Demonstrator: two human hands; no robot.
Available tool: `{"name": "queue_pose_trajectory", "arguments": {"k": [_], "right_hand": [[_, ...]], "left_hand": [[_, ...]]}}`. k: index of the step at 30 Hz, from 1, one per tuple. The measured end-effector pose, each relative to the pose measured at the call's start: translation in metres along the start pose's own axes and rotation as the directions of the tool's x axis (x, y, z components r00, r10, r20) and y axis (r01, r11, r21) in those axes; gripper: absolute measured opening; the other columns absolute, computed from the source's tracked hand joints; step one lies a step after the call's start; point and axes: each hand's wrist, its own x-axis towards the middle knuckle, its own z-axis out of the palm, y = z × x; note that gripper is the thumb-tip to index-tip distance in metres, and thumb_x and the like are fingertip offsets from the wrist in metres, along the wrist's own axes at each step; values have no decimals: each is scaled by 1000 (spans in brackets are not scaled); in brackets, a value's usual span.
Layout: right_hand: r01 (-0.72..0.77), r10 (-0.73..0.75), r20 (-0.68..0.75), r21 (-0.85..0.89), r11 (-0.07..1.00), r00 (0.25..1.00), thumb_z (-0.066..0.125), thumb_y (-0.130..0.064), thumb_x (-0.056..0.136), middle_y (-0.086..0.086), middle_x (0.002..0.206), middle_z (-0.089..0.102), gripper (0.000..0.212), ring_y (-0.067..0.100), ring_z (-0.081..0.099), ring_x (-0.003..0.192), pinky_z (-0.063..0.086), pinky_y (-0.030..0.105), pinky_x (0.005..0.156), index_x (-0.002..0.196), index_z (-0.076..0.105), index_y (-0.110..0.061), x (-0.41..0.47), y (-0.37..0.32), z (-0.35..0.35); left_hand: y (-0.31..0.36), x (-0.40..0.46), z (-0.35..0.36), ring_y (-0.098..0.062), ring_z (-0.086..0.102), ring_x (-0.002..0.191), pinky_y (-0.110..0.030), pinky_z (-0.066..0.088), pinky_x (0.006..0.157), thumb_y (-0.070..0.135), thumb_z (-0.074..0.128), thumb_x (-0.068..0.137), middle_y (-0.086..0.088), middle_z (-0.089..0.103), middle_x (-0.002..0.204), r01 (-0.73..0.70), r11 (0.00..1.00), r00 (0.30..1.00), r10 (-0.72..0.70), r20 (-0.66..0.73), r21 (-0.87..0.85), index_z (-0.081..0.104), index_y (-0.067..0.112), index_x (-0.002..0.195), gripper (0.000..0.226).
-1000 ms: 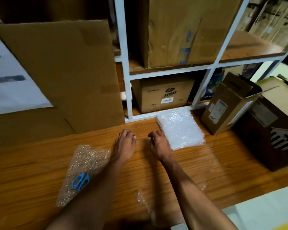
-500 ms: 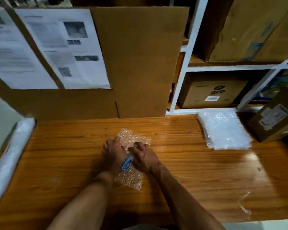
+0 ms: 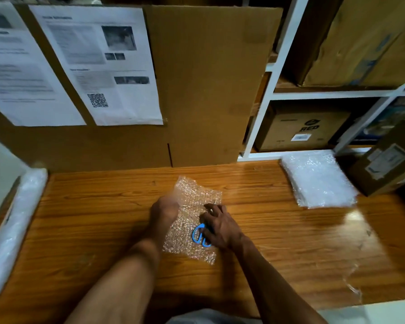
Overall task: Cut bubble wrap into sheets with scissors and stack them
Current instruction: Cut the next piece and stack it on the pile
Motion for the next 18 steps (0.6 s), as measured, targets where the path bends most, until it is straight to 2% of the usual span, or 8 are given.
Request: {"name": "queue_pose_trajectory", "arguments": {"k": [3,7,9,12,13,15,16,18], "right_hand": [[-52,54,-33,46,998,998,55,-46,87,19,148,50,47,41,43,138,46,55,108,126,63,-21,-6,23,5],[-148,157,-64,129,981,986,52,-45,80,25,145,51,55,46,49,134,48,52,108,121,67,-11,-15,49,8],[-191,216,-143,168,967,966,51,-46,83,24,144,52,57,46,50,133,48,52,109,121,67,-7,-18,55,8],[-285,372,-235,333,899,898,58,-53,96,11,132,57,50,29,53,121,51,47,102,124,61,-12,-12,51,-1],[-294,422,-256,418,860,870,61,-53,98,8,128,59,47,25,55,117,52,45,99,125,61,-14,-7,47,-5],[-304,532,-224,616,727,817,65,-55,98,8,129,64,53,23,61,117,55,43,100,134,58,-16,4,37,-18],[-318,582,-158,710,628,798,65,-60,96,7,130,67,60,23,64,119,55,43,102,139,58,-18,9,32,-26],[-335,633,-25,832,442,774,65,-75,88,4,130,69,76,23,65,119,54,45,104,141,58,-21,22,30,-34]], "left_hand": [[5,4,-7,-18,67,74,-24,52,57,36,70,95,4,73,92,-11,1000,998,10,-58,-8,73,31,100,7],[18,1,-19,-21,69,80,-36,62,70,33,69,97,3,74,97,-54,980,992,30,-125,-192,68,35,97,3],[26,-1,-25,-17,68,83,-36,60,75,30,71,97,4,74,105,-105,928,994,86,-70,-358,67,35,101,8],[43,-12,-33,-7,63,91,-26,51,76,24,74,95,8,67,115,-128,830,970,219,107,-542,66,27,121,28],[47,-13,-33,-8,64,97,-26,50,81,23,75,94,8,67,119,-106,805,952,251,174,-583,64,25,127,36],[53,-14,-36,-15,65,112,-34,49,100,24,78,90,5,70,124,-37,756,912,294,288,-653,61,21,133,47],[57,-15,-38,-17,64,118,-40,45,109,25,81,86,4,72,123,2,735,893,305,332,-678,60,20,136,54],[61,-16,-40,-23,64,124,-53,42,114,30,85,75,0,73,125,56,711,866,315,388,-701,58,16,140,72]]}}
